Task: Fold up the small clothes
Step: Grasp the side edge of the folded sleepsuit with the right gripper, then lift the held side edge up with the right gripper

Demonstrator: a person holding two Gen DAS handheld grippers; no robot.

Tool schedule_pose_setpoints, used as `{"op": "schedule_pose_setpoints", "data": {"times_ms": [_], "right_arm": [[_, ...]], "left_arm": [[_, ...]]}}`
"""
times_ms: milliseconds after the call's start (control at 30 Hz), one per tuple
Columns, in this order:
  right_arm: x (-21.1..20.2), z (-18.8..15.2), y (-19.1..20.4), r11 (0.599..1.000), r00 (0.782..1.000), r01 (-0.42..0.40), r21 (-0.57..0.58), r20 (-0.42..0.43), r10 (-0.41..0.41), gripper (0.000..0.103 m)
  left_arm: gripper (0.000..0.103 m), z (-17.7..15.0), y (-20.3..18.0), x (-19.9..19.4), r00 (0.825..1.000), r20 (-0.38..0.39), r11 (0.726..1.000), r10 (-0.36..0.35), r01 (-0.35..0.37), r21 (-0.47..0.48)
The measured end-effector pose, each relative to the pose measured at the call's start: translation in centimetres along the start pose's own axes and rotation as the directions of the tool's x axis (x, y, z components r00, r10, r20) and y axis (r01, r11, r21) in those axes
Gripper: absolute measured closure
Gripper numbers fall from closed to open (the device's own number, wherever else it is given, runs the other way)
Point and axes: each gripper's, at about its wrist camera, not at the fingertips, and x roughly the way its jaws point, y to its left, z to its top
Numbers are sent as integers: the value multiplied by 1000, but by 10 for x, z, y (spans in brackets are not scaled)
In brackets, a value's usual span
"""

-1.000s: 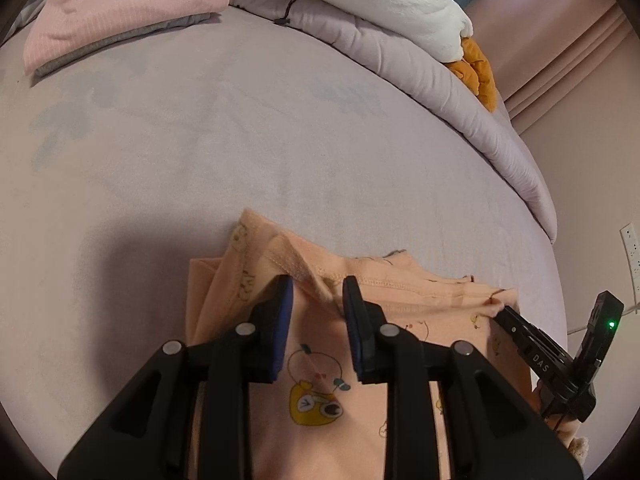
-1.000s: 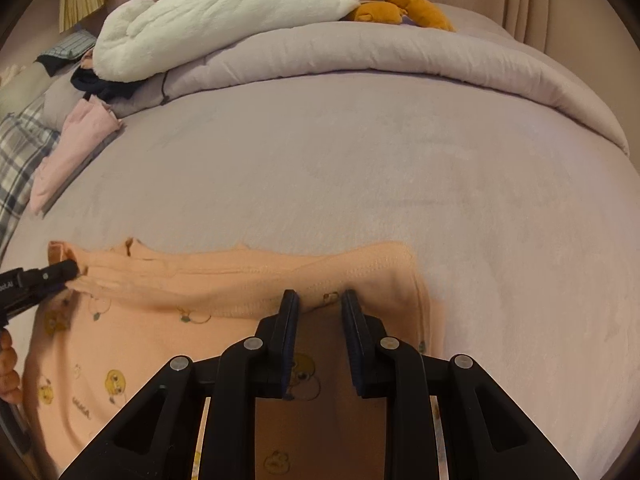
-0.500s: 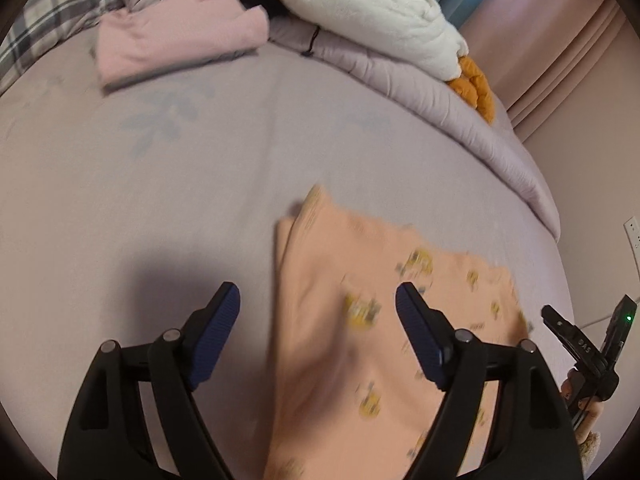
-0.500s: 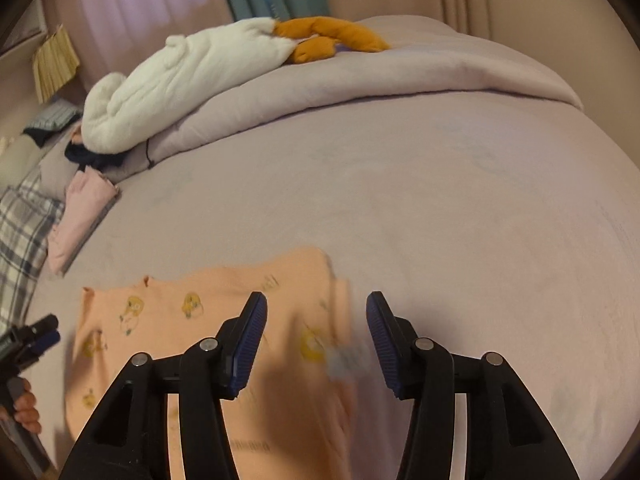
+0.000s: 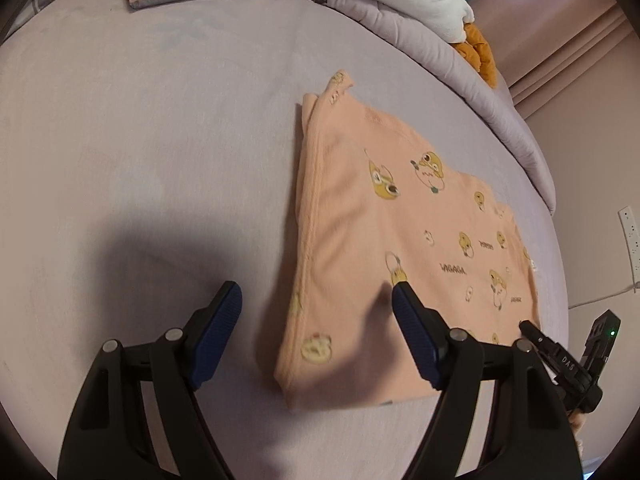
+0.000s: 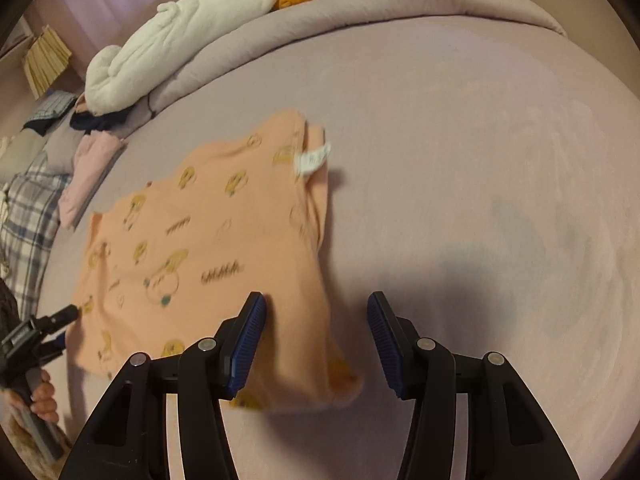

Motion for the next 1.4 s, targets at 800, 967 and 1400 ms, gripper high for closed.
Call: {"op": "schedule_pose_setpoints", "data": {"times_ms": [800, 967, 1400], "right_arm": [[-9, 0, 16, 991, 989, -130, 20, 68, 129, 92], [-27, -7, 17, 990, 987, -142, 1, 75, 141, 92], [-32, -31, 17, 991, 990, -130, -1, 57, 130, 92]], "left_arm": [[94, -7, -29, -18, 986, 30, 986, -163, 162, 42], [94, -22, -36, -36, 989, 15, 986, -149, 147, 78], [93, -55, -27, -40, 996, 6, 991, -84, 83, 104]]}}
